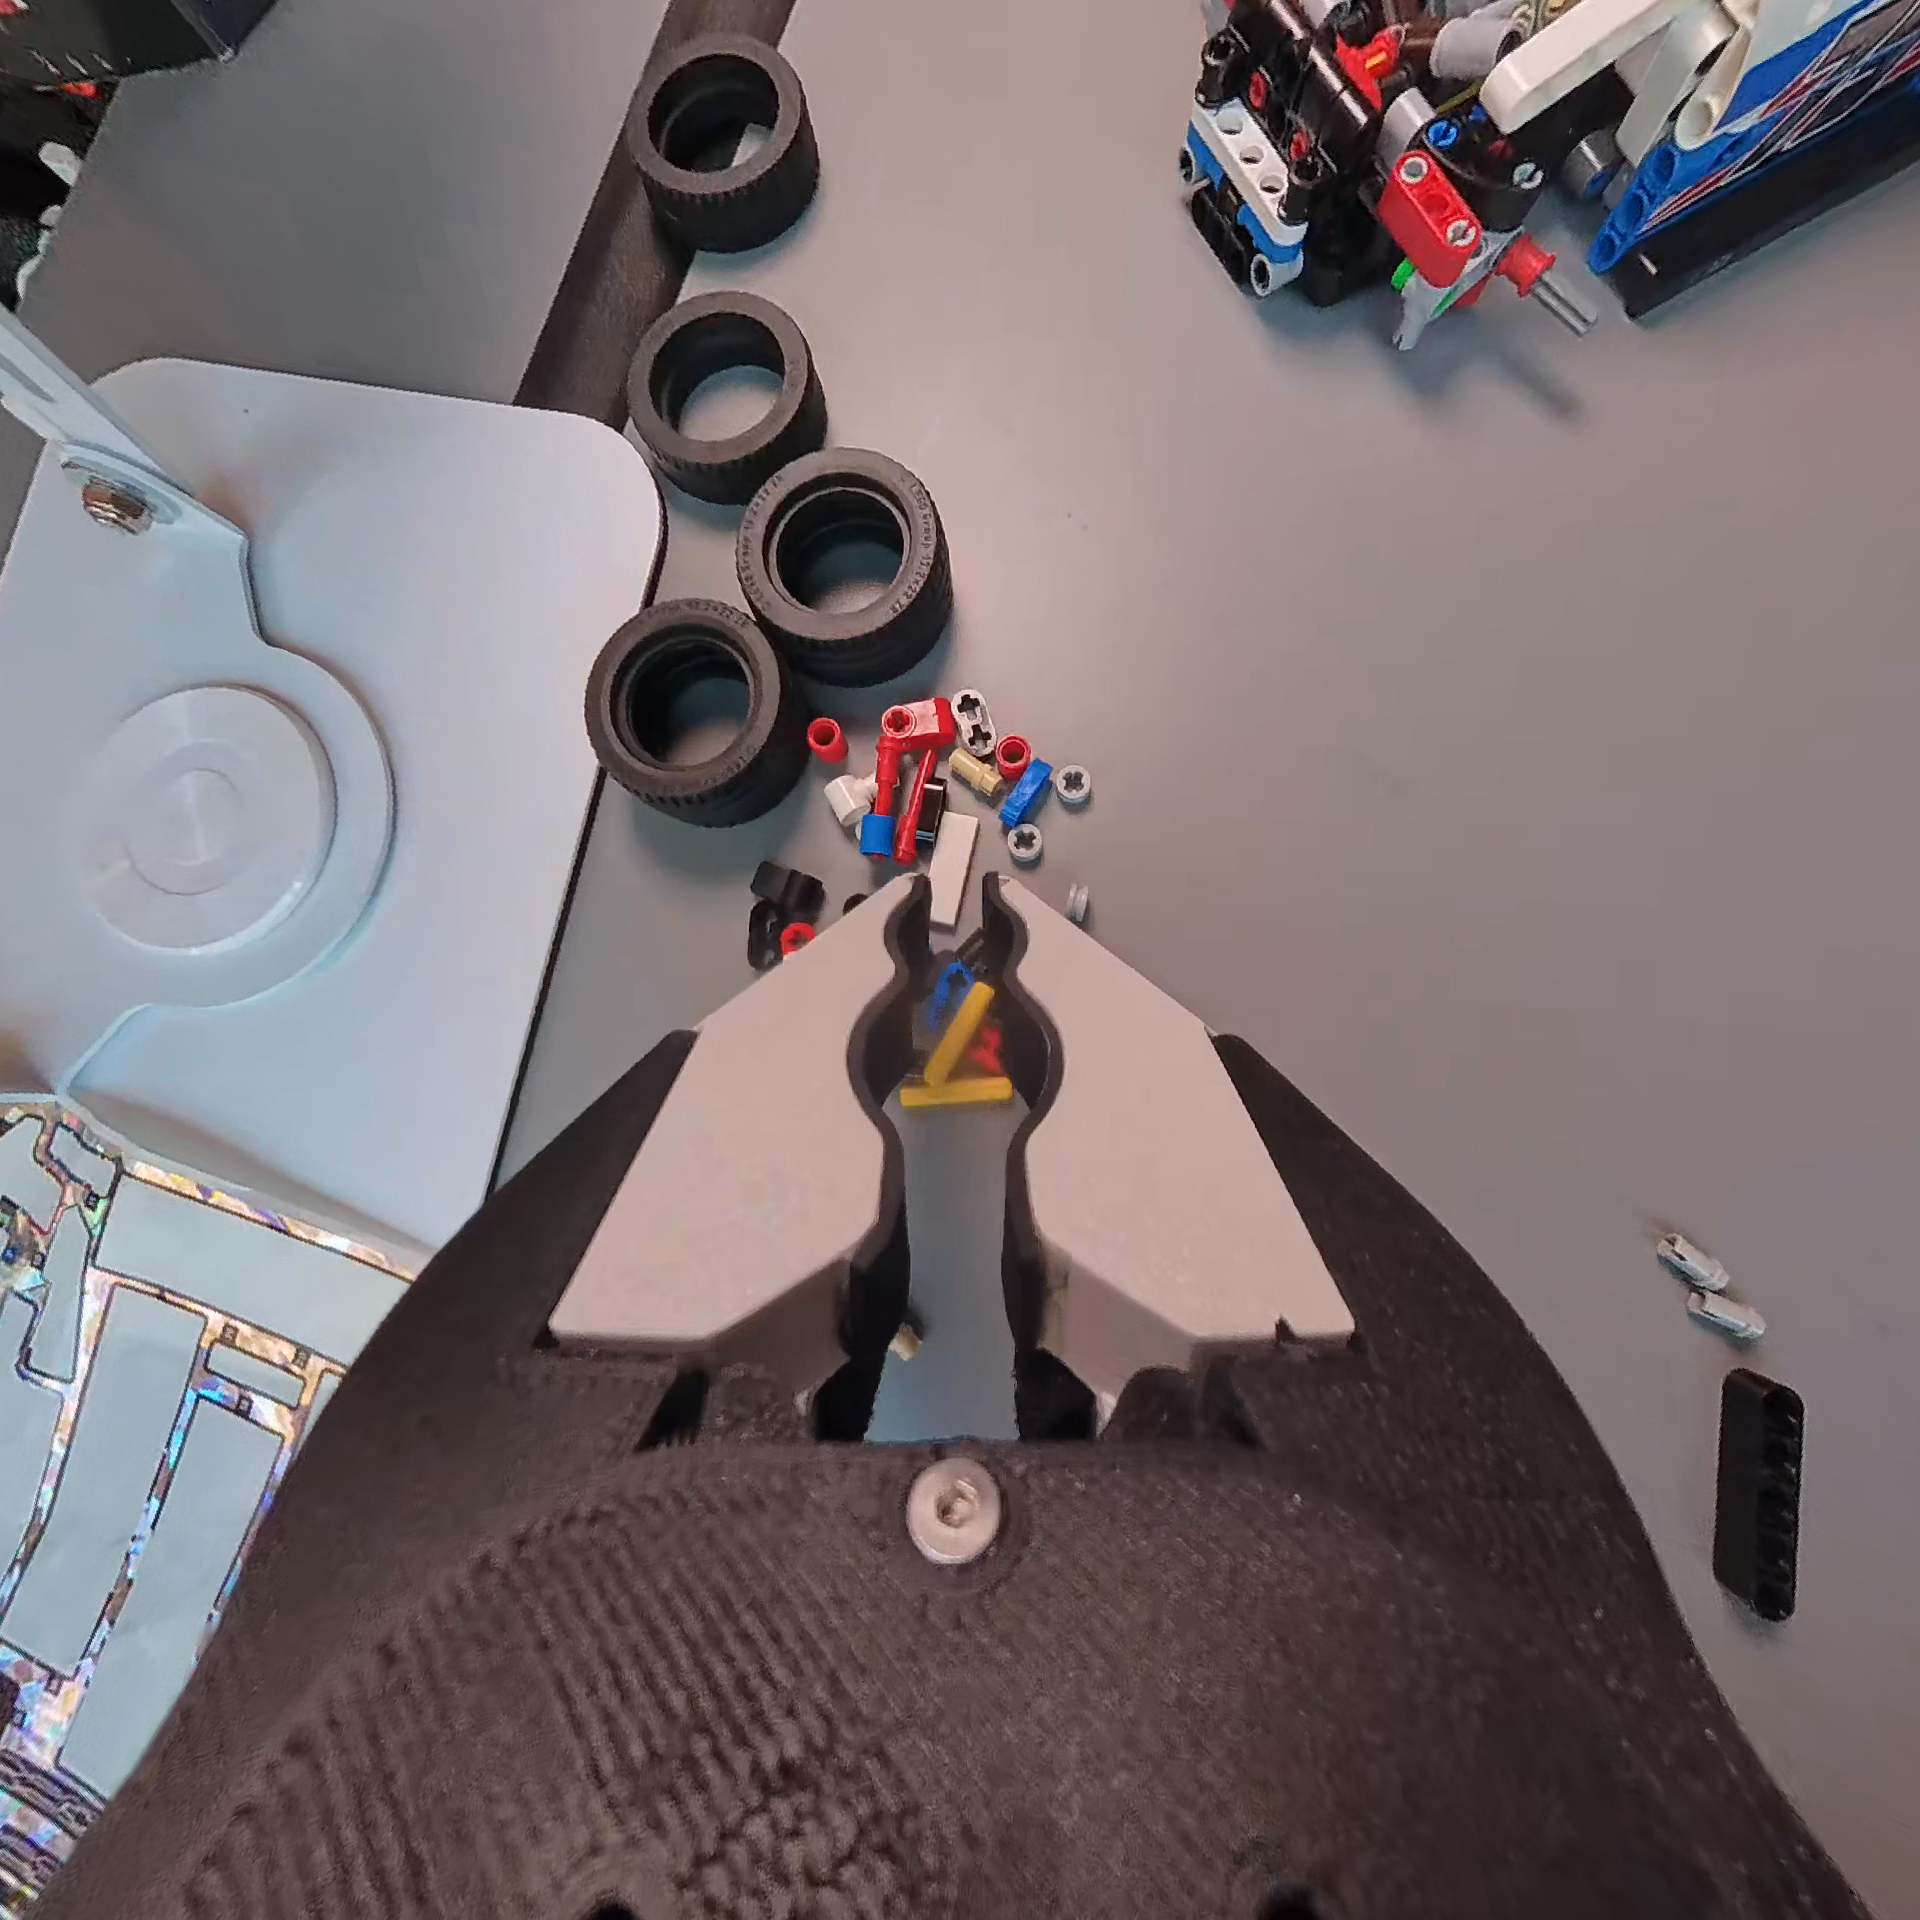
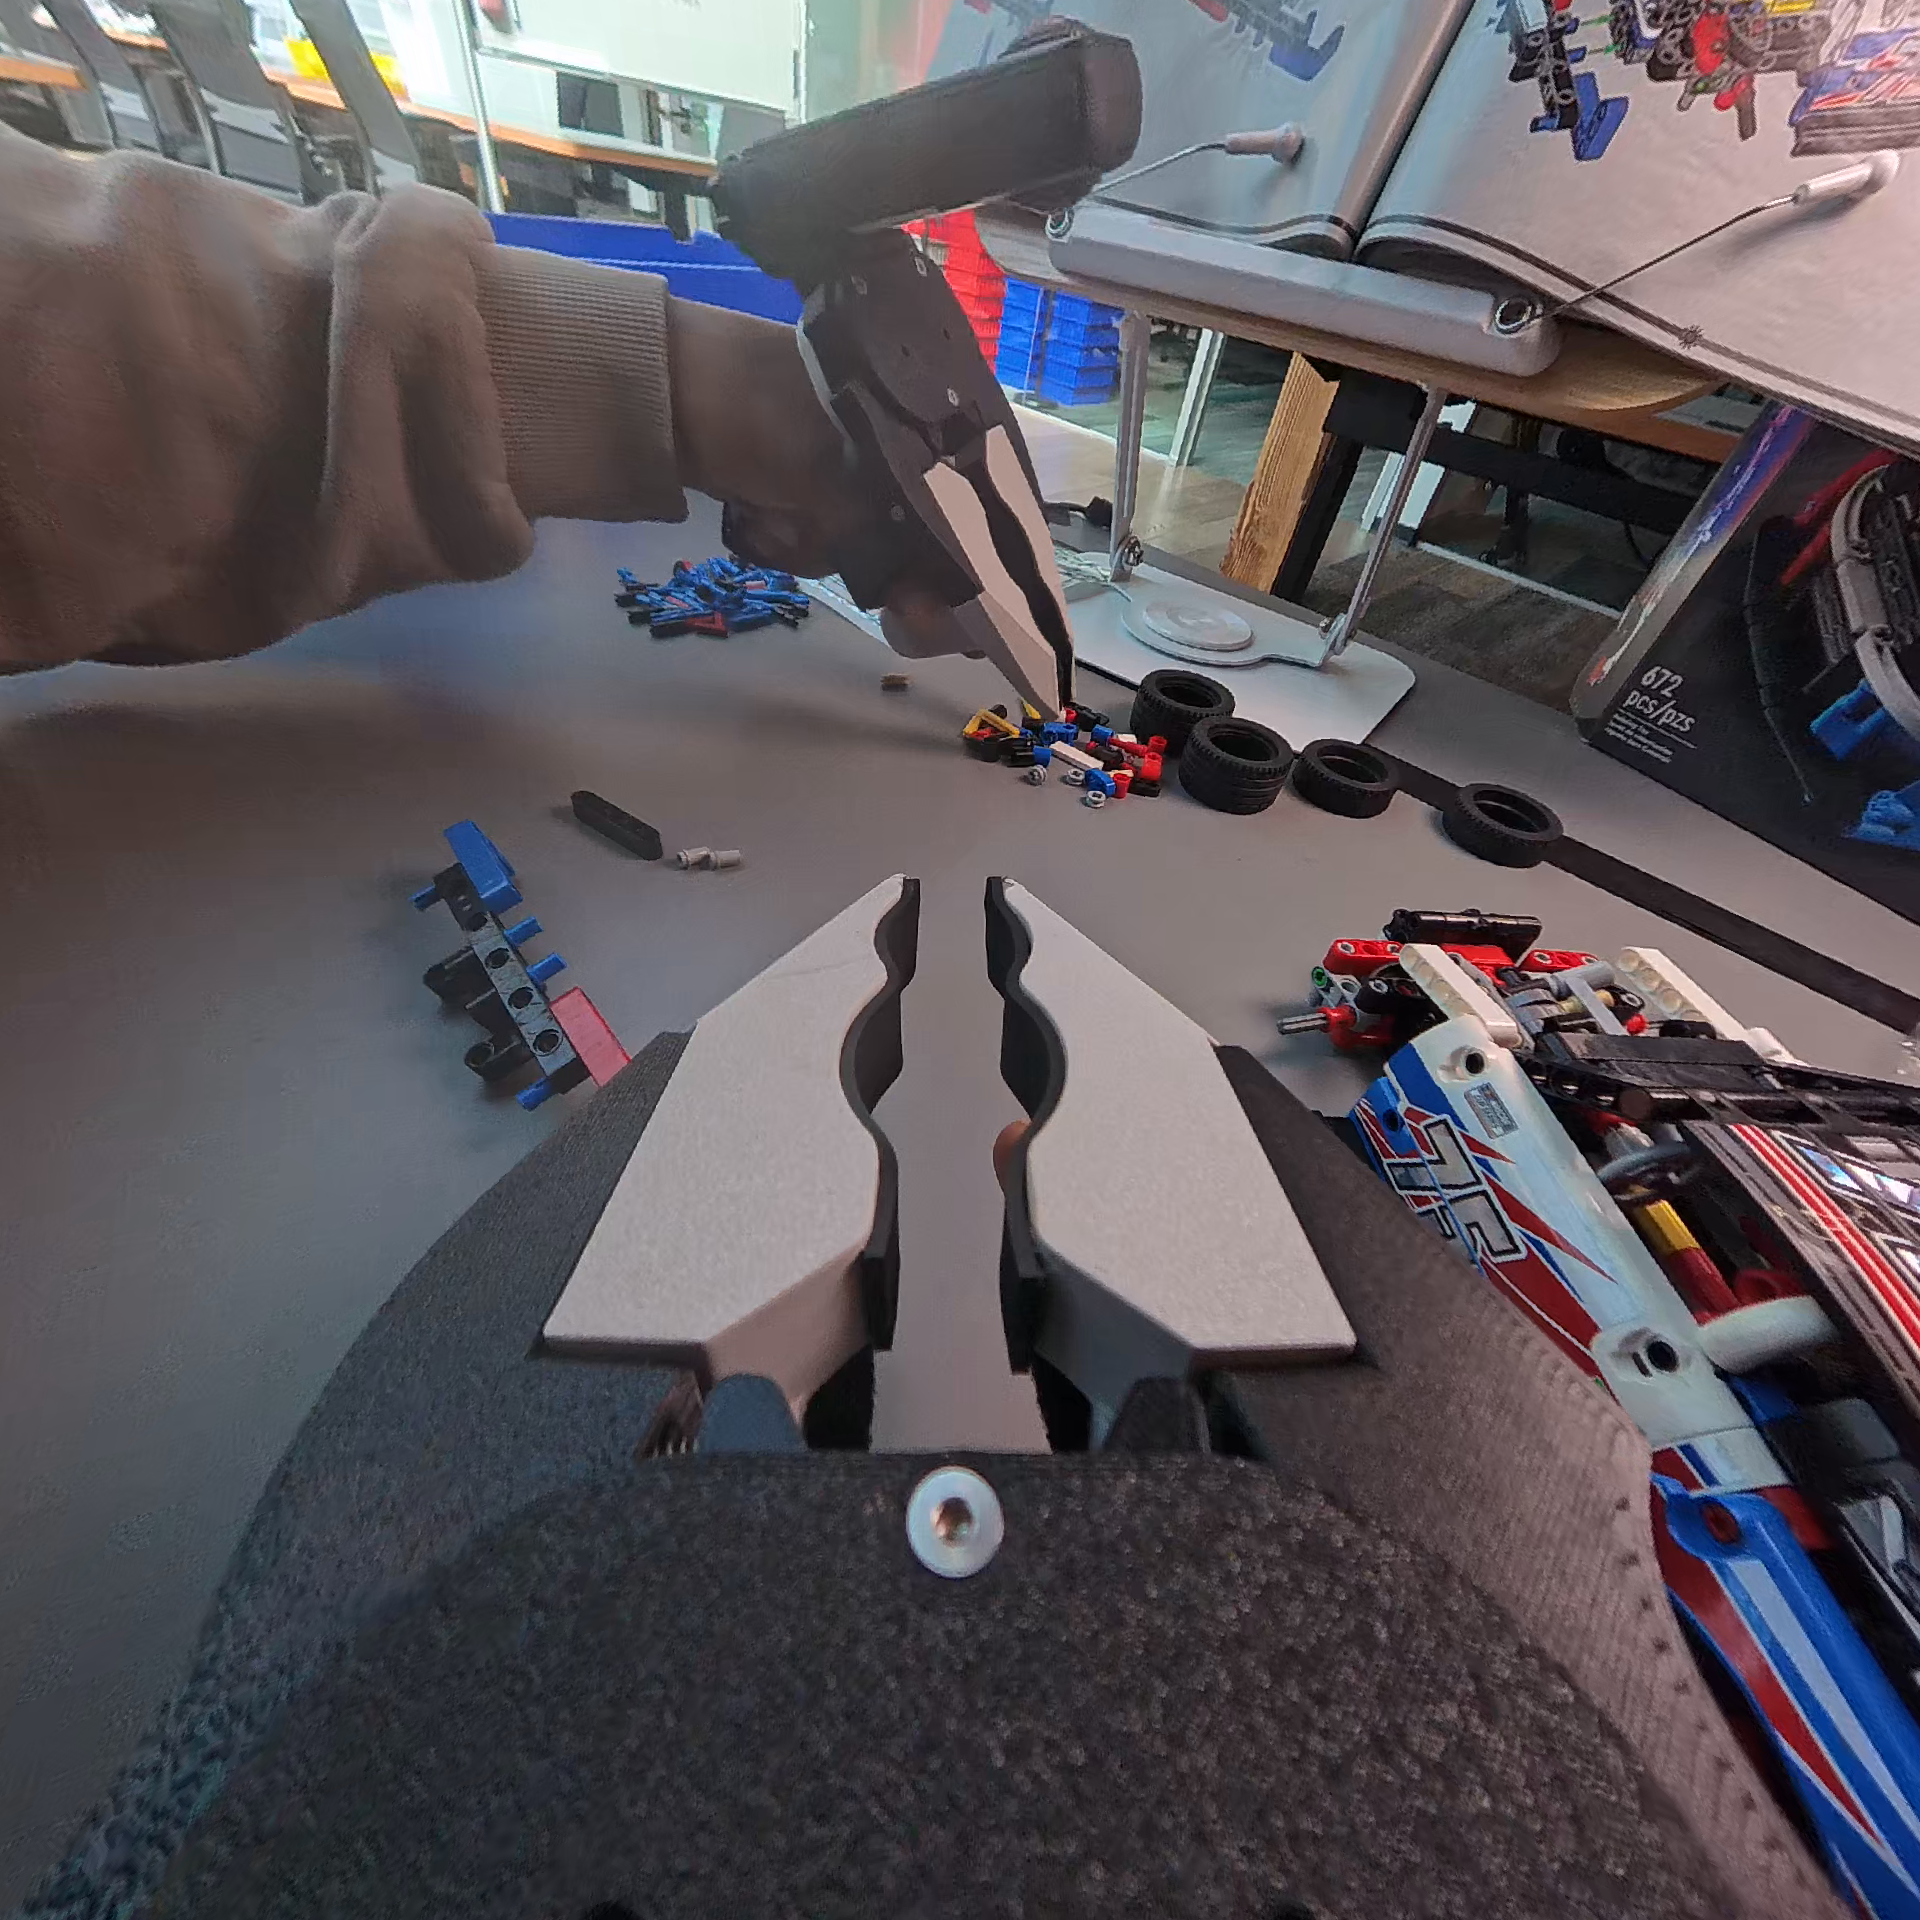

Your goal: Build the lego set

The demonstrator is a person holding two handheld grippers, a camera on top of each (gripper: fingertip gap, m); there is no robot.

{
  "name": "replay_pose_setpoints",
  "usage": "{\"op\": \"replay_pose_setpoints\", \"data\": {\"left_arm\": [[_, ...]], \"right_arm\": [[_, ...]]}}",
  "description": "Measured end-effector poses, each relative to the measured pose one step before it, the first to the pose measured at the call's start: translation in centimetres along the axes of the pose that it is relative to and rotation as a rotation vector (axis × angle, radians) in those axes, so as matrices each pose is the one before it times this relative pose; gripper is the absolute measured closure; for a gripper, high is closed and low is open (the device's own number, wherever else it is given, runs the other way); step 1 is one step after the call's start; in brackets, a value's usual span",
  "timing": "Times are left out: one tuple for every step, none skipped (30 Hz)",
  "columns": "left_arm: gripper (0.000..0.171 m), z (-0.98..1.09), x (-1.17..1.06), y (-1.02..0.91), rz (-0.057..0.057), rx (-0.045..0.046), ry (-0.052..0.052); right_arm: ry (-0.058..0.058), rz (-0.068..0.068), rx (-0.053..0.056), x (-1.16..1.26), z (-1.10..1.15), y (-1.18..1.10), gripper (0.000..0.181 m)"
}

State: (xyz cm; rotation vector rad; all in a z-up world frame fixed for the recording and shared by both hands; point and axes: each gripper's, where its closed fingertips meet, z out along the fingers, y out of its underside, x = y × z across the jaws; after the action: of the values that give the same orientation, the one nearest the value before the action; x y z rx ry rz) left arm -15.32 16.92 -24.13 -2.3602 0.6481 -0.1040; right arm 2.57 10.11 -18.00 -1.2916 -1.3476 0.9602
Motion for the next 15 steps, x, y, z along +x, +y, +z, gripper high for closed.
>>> {"op": "replay_pose_setpoints", "data": {"left_arm": [[0.165, 0.394, -0.115, 0.001, 0.0163, -0.01776, -0.0041], [0.166, 0.395, -0.079, 0.097, 0.0183, -0.02213, -0.0021], [0.166, 0.349, -0.084, 0.094, 0.0148, -0.02117, -0.0008], [0.166, 0.294, 0.031, 0.053, 0.0107, -0.01649, 0.0069], [0.166, 0.215, 0.056, 0.048, 0.0061, -0.01402, 0.0086], [0.166, 0.146, -0.006, 0.044, 0.0042, -0.01128, 0.0037], [0.166, 0.116, 0.021, 0.113, 0.0038, -0.01348, 0.0061], [0.164, 0.095, -0.03, 0.128, 0.0016, -0.01318, 0.0035], [0.164, 0.045, -0.181, -0.026, -0.0011, -0.00086, -0.0058], [0.164, 0.03, -0.037, 0.001, -0.0037, -0.00116, 0.0037], [0.164, 0.004, 0.067, 0.001, -0.0059, -0.00062, 0.01], [0.164, -0.008, 0.022, 0.021, -0.0053, -0.00086, 0.0079], [0.163, -0.017, -0.011, 0.035, -0.0041, -0.00139, 0.0057], [0.164, -0.01, 0.039, 0.035, -0.0037, -0.00167, 0.0072], [0.163, -0.021, 0.023, 0.034, -0.0017, -0.00263, 0.006]], "right_arm": [[0.0016, 0.0005, 0.0001, 0.05, -0.018, -0.004, 0.171], [0.0012, 0.0004, 0.0, 0.036, -0.018, 0.007, 0.171], [0.0014, 0.0002, 0.0009, 0.053, -0.034, -0.02, 0.171], [0.0012, 0.0, 0.0013, 0.033, -0.033, -0.028, 0.171], [0.0013, -0.0001, 0.0015, 0.037, -0.043, -0.04, 0.171], [0.0012, 0.0, 0.0018, 0.036, -0.042, -0.054, 0.171], [0.0008, 0.0003, 0.0017, 0.036, -0.031, -0.043, 0.171], [0.0004, 0.0006, 0.0015, 0.03, -0.042, -0.039, 0.171], [0.0, 0.0006, 0.0016, 0.013, -0.033, -0.043, 0.171], [-0.0006, 0.0003, 0.0019, -0.004, -0.021, -0.05, 0.171], [-0.0009, -0.0003, 0.0015, -0.014, -0.025, -0.046, 0.171], [-0.0009, -0.0009, 0.0009, -0.022, -0.019, -0.031, 0.171], [-0.0009, -0.0007, 0.0006, -0.023, -0.011, -0.029, 0.171], [-0.0008, -0.0007, 0.0004, -0.024, -0.01, -0.016, 0.171], [-0.0006, -0.0009, 0.0007, -0.018, -0.01, -0.03, 0.171]]}}
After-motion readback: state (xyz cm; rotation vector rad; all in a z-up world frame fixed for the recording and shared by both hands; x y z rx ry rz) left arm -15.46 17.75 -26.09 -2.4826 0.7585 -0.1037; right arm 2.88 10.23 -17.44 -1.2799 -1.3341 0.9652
